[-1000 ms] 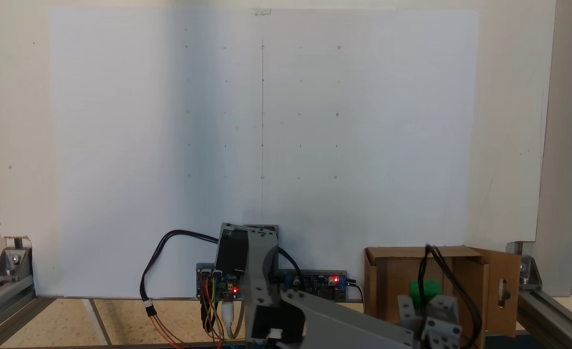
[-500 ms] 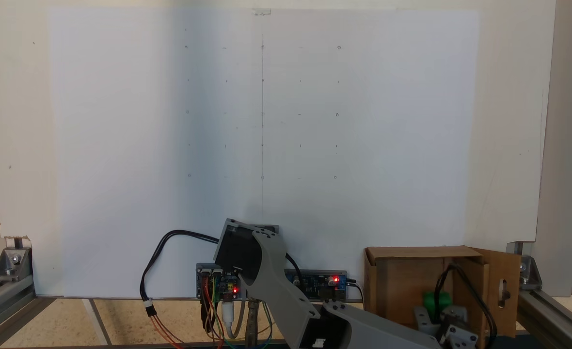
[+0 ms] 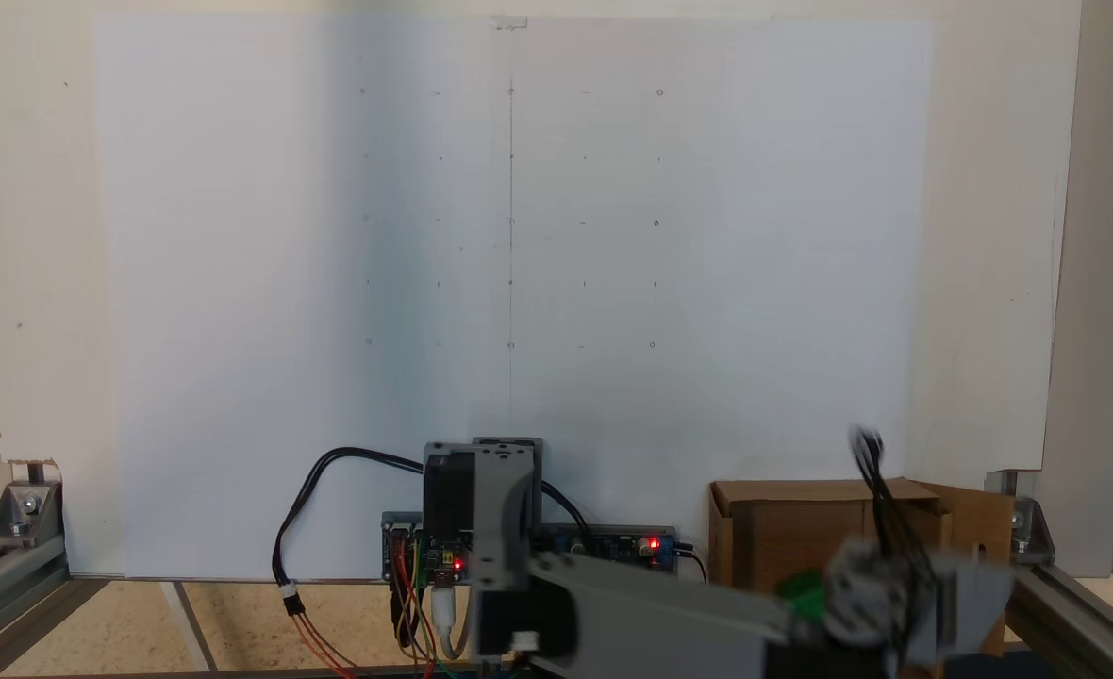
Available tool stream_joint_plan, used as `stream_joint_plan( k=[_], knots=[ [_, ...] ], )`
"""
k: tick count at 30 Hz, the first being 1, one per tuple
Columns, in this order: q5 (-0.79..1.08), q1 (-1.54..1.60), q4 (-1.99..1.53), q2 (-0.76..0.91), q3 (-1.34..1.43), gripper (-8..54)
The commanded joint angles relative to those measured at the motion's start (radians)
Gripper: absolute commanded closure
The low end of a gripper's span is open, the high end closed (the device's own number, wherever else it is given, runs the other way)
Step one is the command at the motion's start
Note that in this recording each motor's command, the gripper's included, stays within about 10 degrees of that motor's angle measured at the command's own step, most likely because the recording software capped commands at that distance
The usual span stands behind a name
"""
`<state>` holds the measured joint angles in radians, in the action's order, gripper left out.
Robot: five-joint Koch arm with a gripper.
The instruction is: Grasp a green dice and put it in the bin.
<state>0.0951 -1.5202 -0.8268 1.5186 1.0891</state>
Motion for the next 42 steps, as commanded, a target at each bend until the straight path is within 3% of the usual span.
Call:
stream_joint_plan(
  k=[1,11,20,28,42],
  knots=[
    [-0.097,0.159,0.054,0.087,-0.038,2.4],
    [-0.101,0.880,0.051,0.183,0.006,0.7],
    [-0.100,1.493,0.342,0.448,0.443,0.8],
    [-0.080,1.549,0.696,0.604,0.848,1.1],
    [-0.087,1.499,1.291,0.830,1.279,0.5]
  ],
)
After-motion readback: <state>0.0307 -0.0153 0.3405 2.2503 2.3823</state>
